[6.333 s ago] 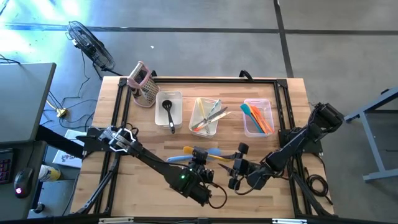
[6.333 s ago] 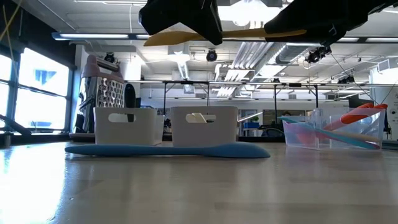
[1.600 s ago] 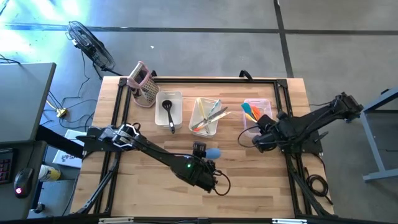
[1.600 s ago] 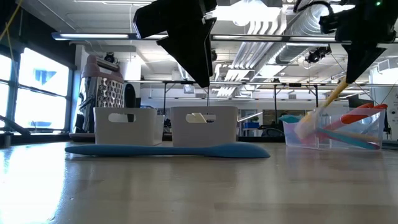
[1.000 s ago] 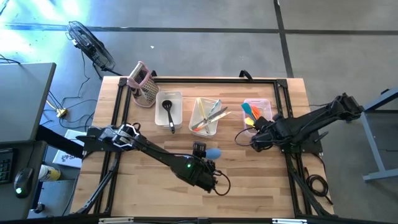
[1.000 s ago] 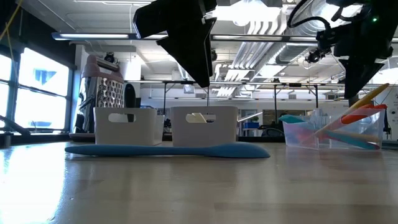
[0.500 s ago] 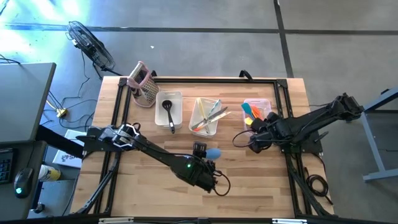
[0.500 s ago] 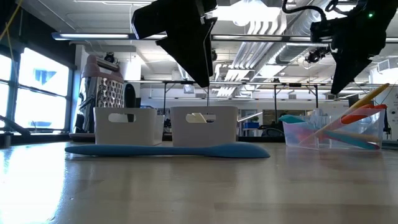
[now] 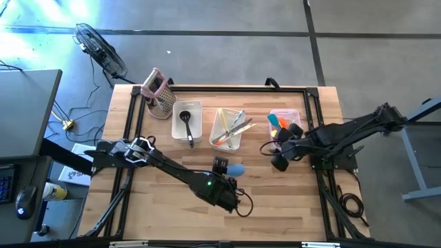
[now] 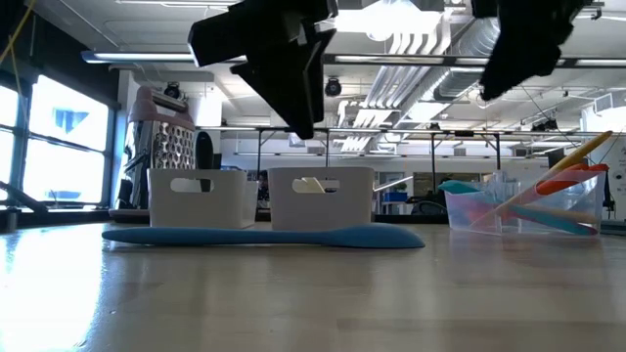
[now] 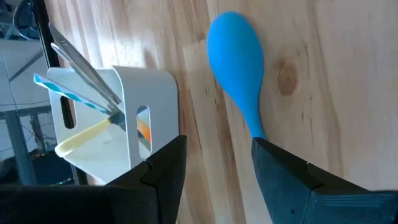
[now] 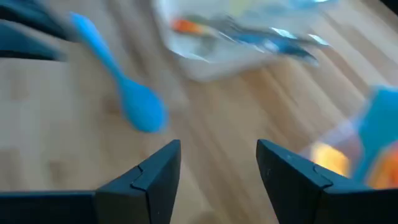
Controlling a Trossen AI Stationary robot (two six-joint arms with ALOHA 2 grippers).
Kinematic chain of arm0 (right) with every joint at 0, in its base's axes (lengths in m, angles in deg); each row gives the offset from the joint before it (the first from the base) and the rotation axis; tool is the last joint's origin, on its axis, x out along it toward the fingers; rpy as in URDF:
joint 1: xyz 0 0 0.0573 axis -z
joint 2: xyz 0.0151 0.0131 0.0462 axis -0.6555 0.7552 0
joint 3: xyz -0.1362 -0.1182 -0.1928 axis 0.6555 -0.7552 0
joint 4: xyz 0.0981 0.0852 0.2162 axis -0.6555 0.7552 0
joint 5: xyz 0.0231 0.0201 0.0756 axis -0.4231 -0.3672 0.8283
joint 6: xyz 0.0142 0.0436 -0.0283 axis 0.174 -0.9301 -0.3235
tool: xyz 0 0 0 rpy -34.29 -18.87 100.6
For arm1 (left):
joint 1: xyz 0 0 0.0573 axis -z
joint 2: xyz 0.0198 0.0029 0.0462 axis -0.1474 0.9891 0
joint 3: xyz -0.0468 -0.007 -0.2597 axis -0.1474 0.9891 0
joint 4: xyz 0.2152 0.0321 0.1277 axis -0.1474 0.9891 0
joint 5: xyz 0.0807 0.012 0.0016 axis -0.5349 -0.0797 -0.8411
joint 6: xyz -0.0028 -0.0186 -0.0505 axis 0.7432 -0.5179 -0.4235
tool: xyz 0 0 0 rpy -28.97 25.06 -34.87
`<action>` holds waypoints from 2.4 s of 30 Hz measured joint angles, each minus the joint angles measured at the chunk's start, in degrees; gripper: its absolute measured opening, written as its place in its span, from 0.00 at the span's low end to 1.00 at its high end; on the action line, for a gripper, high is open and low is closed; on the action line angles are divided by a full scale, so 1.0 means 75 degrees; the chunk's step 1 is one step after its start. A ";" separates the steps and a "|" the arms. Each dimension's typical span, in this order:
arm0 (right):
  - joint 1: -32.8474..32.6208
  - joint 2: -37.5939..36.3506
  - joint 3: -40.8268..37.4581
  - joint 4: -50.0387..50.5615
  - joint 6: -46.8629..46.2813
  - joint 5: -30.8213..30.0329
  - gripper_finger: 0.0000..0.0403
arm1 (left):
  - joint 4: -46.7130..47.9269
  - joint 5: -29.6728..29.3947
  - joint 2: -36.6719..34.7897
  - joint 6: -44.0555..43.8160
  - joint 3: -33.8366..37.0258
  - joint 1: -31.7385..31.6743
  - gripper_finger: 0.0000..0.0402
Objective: Pick & Place Kitchen Items
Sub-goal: Put the blue serving spoon into the left white bin
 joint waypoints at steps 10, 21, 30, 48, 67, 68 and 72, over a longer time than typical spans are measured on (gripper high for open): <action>-0.0228 0.0144 0.0003 -0.3157 0.2714 0.2109 0.50 | 0.0193 0.0285 0.0000 -0.0012 0.0000 -0.0004 0.44; -0.0882 0.1319 0.0003 -0.4060 0.3272 0.2242 0.50 | -0.0248 0.3016 0.0036 0.0626 0.0417 -0.0265 0.44; -0.1446 0.2175 0.0000 -0.5227 0.3858 0.2248 0.50 | -0.0753 0.3024 0.0044 0.0674 0.1430 -0.1460 0.44; -0.2052 0.2227 0.0000 -0.5431 0.4196 0.1831 0.50 | -0.1950 0.4822 -0.0032 0.1110 0.2083 -0.2100 0.44; -0.2052 0.2227 0.0000 -0.5425 0.4339 0.1837 0.50 | -0.1224 0.5278 -0.0044 -0.0337 0.1256 -0.1863 0.44; -0.2052 0.2227 0.0000 -0.5425 0.4341 0.1839 0.50 | -0.1253 0.5275 -0.0044 -0.0350 0.1256 -0.1819 0.44; -0.2052 0.2227 0.0000 -0.5420 0.4386 0.1869 0.50 | -0.1397 0.5411 -0.0044 -0.0399 0.1256 -0.1643 0.44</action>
